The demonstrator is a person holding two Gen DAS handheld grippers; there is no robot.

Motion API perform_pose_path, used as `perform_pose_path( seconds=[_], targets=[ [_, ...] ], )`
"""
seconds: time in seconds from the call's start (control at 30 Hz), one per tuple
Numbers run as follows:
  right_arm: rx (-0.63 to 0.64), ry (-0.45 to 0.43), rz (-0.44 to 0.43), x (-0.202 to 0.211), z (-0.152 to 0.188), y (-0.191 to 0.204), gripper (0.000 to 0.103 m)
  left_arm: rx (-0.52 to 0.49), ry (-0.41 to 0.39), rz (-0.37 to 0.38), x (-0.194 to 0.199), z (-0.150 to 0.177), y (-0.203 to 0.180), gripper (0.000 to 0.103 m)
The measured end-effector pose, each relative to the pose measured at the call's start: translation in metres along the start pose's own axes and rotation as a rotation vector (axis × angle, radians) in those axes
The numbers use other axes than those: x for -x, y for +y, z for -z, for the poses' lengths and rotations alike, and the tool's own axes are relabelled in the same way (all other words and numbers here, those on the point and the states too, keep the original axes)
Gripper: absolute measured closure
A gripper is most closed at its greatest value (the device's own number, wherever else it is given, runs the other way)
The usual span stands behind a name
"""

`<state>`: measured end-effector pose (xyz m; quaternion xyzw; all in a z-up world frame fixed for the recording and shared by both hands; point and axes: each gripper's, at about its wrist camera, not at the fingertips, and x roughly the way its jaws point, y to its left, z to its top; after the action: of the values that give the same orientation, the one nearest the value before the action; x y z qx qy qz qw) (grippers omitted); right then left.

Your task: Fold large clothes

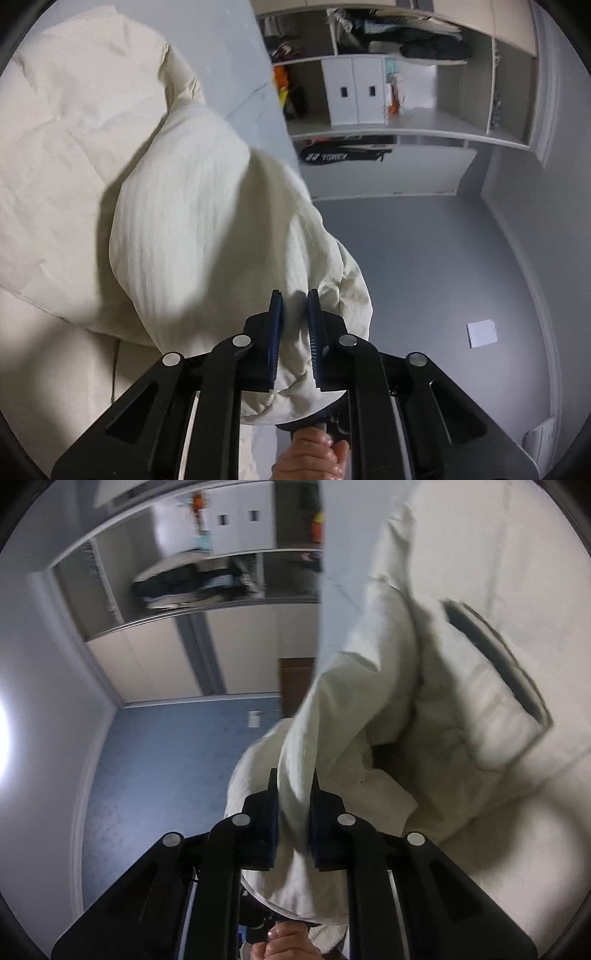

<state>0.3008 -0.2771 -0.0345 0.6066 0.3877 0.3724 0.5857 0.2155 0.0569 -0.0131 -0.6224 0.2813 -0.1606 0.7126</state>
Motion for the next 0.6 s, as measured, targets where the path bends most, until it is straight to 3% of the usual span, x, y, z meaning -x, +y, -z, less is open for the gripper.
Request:
perform_pose_path(
  seconds=[0.13,0.27,0.43,0.6],
  targets=[
    [-0.004,0.006,0.017,0.006,-0.002,-0.019,0.095,0.018,-0.031,-0.128,0.010,-0.002,0.021,0.088],
    [-0.017,0.021,0.145,0.012,0.006,-0.056,0.095,0.004,-0.003,-0.238,0.011,0.002,0.040,0.088],
    [0.017,0.025,0.240,0.015,0.008,-0.075,0.095,-0.098,0.052,-0.408,0.001,0.009,0.047,0.087],
    [0.113,0.043,0.356,0.012,0.007,-0.071,0.095,-0.250,0.099,-0.668,-0.015,0.015,0.058,0.098]
  ],
)
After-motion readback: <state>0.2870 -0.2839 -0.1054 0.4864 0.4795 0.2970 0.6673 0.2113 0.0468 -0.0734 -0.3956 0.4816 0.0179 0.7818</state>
